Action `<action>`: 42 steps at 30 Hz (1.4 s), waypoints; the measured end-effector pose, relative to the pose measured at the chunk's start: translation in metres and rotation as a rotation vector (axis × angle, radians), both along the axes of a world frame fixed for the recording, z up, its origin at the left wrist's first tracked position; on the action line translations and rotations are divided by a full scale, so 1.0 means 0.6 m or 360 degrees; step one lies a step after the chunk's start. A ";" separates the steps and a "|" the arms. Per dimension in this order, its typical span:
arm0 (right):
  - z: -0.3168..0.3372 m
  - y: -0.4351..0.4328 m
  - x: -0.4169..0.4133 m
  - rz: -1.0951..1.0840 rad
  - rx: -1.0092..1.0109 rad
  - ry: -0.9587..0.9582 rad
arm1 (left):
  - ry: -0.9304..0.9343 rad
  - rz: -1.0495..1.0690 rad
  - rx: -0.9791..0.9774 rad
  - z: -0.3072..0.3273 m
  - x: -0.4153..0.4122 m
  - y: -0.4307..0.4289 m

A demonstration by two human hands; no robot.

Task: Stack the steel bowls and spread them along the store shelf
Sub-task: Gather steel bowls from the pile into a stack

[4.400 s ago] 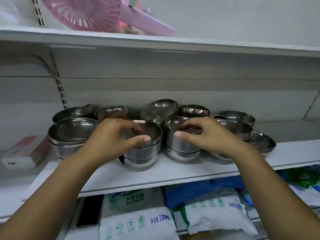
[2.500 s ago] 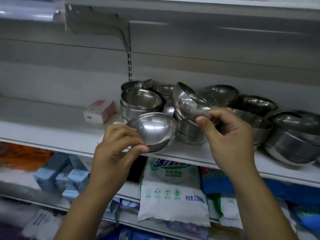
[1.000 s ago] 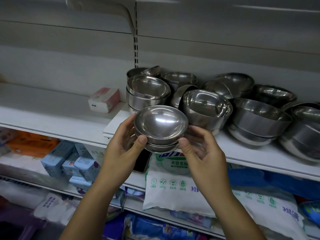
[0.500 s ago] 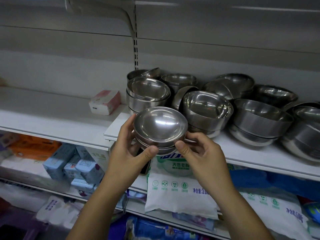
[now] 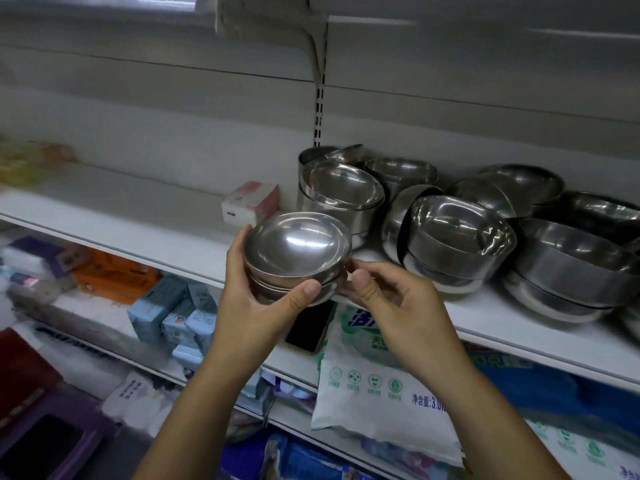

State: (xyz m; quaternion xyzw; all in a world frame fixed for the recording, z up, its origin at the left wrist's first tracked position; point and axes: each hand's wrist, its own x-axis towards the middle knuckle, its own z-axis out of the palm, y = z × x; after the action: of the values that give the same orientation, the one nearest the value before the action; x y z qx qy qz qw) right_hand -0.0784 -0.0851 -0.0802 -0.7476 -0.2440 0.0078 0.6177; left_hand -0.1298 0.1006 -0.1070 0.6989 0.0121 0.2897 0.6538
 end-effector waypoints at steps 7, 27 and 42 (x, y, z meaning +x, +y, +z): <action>0.063 0.026 0.070 -0.0307 -0.0135 -0.0607 | 0.0036 0.0135 -0.0004 -0.006 0.009 0.045; 0.103 0.077 0.170 -0.0218 -0.0590 -0.0720 | 0.0134 0.0063 0.0062 0.000 0.019 0.082; 0.100 0.088 0.122 0.0198 -0.0072 -0.1209 | 0.0164 -0.0024 0.0118 0.006 0.020 0.094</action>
State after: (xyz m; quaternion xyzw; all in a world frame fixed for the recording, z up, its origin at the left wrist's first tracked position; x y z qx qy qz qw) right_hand -0.0055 -0.0325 -0.0201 -0.6945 -0.5000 -0.2269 0.4649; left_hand -0.1175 0.1567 -0.1035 0.7366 0.0299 0.2486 0.6282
